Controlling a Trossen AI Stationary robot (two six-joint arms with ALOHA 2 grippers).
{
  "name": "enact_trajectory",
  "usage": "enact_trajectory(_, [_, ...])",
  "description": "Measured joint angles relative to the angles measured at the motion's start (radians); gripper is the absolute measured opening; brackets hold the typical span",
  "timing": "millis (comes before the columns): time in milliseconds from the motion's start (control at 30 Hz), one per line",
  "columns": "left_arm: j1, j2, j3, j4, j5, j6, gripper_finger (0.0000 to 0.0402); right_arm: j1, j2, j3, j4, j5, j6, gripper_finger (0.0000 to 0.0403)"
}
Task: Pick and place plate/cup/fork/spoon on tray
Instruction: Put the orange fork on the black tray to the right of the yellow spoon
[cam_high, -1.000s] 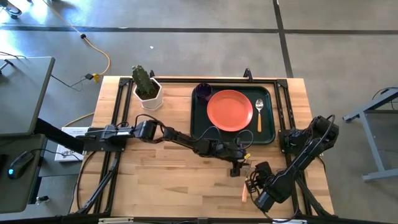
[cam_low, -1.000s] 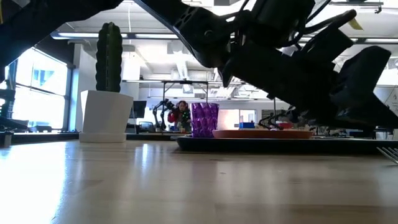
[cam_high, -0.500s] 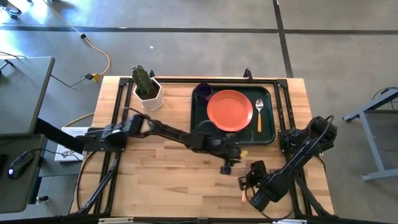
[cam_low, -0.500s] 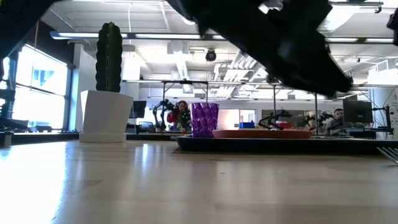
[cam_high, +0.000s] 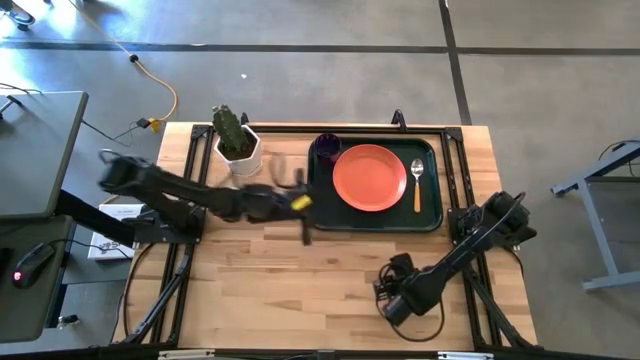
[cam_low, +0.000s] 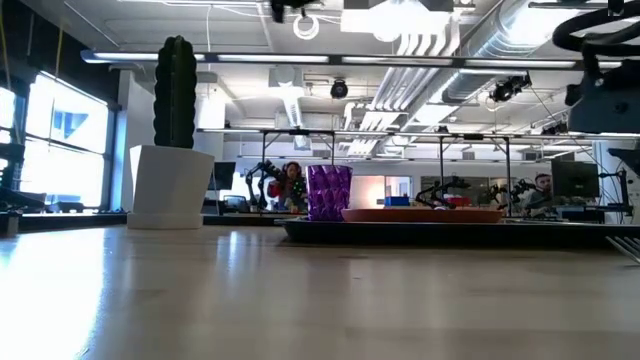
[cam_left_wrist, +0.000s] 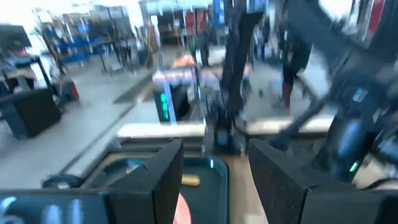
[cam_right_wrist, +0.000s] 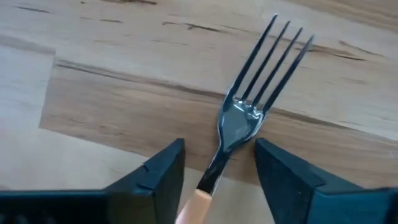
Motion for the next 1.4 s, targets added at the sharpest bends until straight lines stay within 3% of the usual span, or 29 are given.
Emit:
enact_trajectory(133, [-0.014, -0.188, -0.099, -0.005, -0.028, -0.002, 0.0172, -0.02, -0.01, 0.0, 0.011, -0.032, -0.044, 0.0118])
enact_trajectory(333, [-0.064, -0.378, -0.205, -0.022, -0.175, 0.001, 0.0172, -0.05, -0.039, -0.003, -0.014, -0.06, -0.193, 0.0011])
enact_trajectory(567, [-0.115, -0.485, -0.258, -0.053, -0.309, 0.001, 0.0172, -0.102, -0.138, -0.006, -0.22, -0.032, -0.305, 0.0025])
enact_trajectory(900, [-0.161, -0.513, -0.259, -0.082, -0.477, 0.036, 0.0172, -0.27, -0.48, -0.005, -0.704, 0.269, -0.298, 0.0005])
enact_trajectory(1067, [-0.162, -0.513, -0.259, -0.082, -0.5, 0.06, 0.0172, -0.461, -0.622, -0.066, -0.563, 0.42, -0.478, 0.0004])
enact_trajectory(1400, [-0.165, -0.513, -0.259, -0.081, -0.503, 0.094, 0.0172, -0.941, -0.7, -0.362, -0.291, 0.358, -0.833, 0.0003])
